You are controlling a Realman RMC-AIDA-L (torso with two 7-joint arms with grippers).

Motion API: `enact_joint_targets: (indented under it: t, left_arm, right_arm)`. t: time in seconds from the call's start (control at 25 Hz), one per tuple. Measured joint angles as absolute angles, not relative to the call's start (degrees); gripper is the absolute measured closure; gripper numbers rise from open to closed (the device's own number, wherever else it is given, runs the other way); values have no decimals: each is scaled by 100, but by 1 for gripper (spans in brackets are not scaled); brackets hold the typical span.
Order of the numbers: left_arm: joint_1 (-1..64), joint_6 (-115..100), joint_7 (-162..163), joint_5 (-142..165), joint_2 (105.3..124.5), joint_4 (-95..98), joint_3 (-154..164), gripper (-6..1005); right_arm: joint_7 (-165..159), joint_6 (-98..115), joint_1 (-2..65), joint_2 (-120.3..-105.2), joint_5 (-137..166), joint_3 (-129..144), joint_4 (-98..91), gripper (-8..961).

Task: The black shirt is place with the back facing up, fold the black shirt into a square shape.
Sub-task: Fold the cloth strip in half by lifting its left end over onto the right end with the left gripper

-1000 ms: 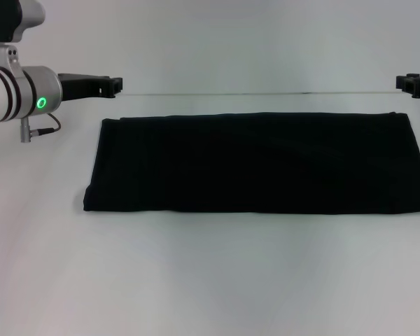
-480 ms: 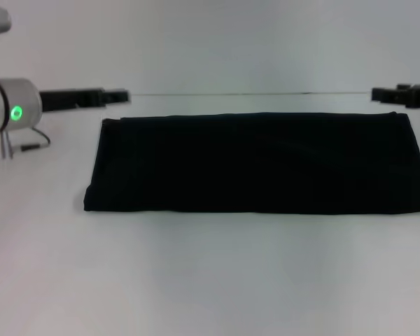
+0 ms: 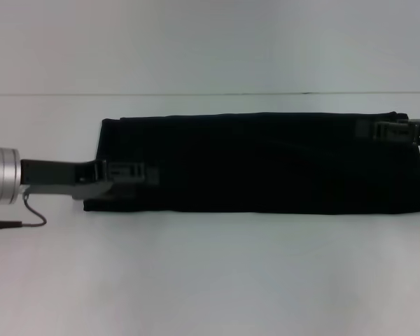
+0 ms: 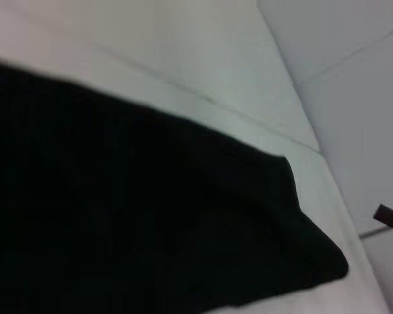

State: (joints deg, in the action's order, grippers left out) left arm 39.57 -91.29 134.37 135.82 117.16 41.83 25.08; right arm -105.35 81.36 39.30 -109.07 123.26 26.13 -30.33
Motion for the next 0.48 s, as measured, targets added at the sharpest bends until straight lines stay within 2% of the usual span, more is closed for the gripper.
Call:
enact_joint_targets:
  t: [0.48]
  left_arm:
    - [4038,-9001,14374,14216,11684,3837,2529,195]
  right_arm:
    - [-10500,8071,3916,-10905,12353,2678,-3038,171]
